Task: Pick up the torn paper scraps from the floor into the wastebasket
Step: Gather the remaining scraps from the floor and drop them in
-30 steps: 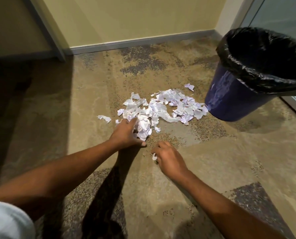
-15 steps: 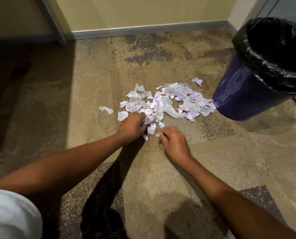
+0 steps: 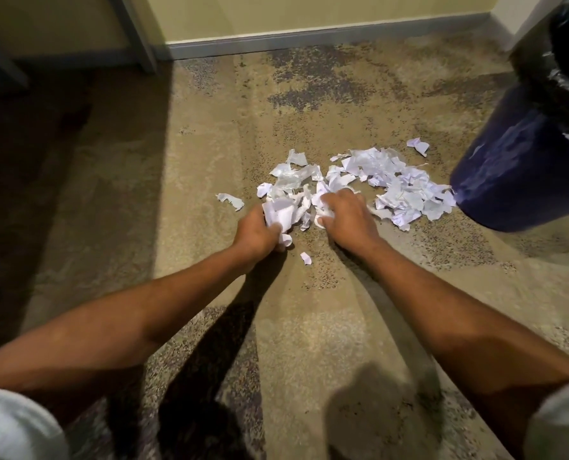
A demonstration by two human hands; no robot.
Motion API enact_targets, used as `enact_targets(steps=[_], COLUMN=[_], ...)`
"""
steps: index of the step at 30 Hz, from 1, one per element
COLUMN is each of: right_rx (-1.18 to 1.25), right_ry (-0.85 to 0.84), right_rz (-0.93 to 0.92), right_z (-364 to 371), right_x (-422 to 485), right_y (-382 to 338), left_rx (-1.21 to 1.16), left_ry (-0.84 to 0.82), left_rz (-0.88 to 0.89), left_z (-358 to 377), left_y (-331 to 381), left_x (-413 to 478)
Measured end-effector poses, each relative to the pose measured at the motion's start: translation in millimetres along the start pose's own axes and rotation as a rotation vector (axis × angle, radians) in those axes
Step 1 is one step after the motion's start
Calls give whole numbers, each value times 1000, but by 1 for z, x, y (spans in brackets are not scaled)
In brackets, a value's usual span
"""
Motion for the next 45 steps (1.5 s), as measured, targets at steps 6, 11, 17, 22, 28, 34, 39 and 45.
enact_targets(steps=[6, 11, 17, 22, 28, 34, 39, 45], right_rx=[29, 112, 668, 1047, 1107, 1075, 1092, 1119], right_ry=[162, 164, -73, -246, -158, -20, 93, 234], right_rz=[-56, 1, 303, 517, 391, 242, 116, 68], right_z=[2, 2, 8, -5, -78, -164, -240, -312], right_x=[-8, -27, -44, -51, -51, -46, -49, -51], right_y=[-2, 5, 22, 31, 27, 20, 15, 34], left_rx=[30, 36, -135, -312, -440, -538, -618, -607], left_ry=[-1, -42, -135, -163, -208, -210, -244, -279], left_rz=[-32, 11, 43, 59, 188, 310, 449, 538], left_z=[-1, 12, 37, 47, 52, 53, 58, 82], left_y=[1, 11, 32, 64, 124, 205, 273, 346], left_x=[5, 0, -17, -24, -33, -41, -48, -48])
Point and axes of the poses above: each hand's wrist, its own x-axis towards the middle knuckle, its own z-axis out of the palm, y = z × x, the point moved 6 cm from there along x, towards the middle knuckle, and after that the axes turned 12 degrees about z, right-handed, at the moved point
